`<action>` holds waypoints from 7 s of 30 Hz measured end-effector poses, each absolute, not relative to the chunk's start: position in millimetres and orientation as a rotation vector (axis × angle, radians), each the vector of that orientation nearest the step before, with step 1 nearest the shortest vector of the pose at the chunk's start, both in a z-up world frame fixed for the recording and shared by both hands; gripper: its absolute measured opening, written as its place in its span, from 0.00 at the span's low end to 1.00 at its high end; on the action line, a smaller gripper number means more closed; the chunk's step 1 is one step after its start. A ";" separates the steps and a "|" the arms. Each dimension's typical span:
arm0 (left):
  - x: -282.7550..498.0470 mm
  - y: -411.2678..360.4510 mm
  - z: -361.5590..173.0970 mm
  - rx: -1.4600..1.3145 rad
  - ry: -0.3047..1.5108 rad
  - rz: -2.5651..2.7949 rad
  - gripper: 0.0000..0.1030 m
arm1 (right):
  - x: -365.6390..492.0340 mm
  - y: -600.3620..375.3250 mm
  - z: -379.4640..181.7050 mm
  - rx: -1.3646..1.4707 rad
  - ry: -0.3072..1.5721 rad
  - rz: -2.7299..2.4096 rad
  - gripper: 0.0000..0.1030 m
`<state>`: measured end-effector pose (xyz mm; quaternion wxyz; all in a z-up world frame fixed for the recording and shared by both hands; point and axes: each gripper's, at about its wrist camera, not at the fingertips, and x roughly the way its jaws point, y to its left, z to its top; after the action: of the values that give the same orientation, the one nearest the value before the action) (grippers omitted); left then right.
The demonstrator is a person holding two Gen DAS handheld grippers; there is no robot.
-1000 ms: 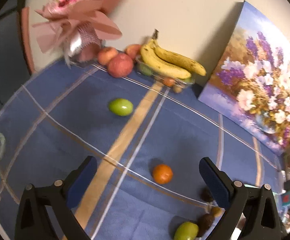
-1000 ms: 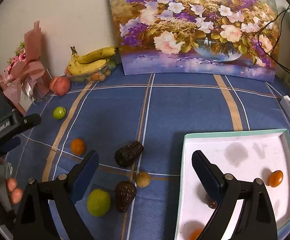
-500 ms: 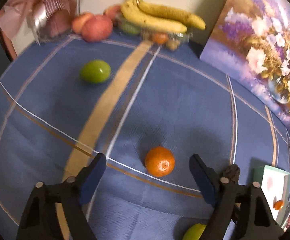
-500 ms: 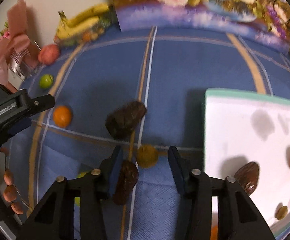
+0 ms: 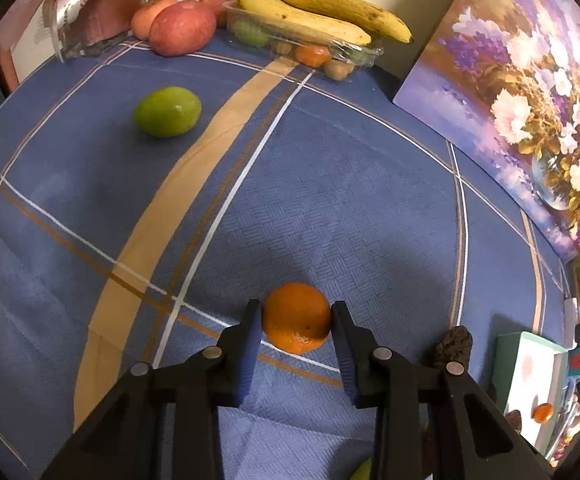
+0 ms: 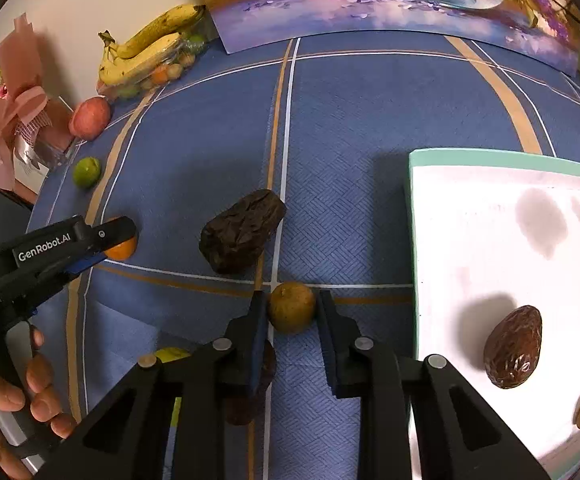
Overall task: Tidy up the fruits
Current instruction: 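Grasp a mandarin orange with the left gripper while the right grasps a tan longan, then carry the orange and the longan over the white tray with both grippers, then open the left gripper to drop the orange while the right releases the longan, then move both open grippers back from the tray toward the fruits on the cloth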
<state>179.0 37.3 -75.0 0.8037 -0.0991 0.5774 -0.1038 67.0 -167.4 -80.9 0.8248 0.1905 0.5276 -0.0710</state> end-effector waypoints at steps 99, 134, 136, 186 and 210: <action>63.9 -185.6 -62.8 0.120 1.239 -0.653 0.36 | -33.3 -346.4 -81.2 0.540 1.161 -0.464 0.25; 87.7 -114.7 -2.7 -0.040 1.159 -0.518 0.45 | -48.7 -340.9 -10.9 0.487 0.991 -0.484 0.25; 90.8 -107.1 -2.9 -0.055 1.161 -0.494 0.52 | -48.7 -340.9 -10.8 0.488 0.991 -0.485 0.25; 116.8 -8.1 3.4 0.031 1.013 -0.219 1.00 | -3.1 -265.1 -17.5 0.353 0.950 -0.332 0.93; 147.4 101.9 35.8 -0.131 0.965 -0.202 1.00 | 42.1 -171.7 -11.5 0.394 0.894 -0.139 0.92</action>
<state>147.4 101.9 35.8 0.8788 -0.0627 0.4630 -0.0969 42.1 -171.7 -11.5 0.8807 0.1892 0.4291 -0.0667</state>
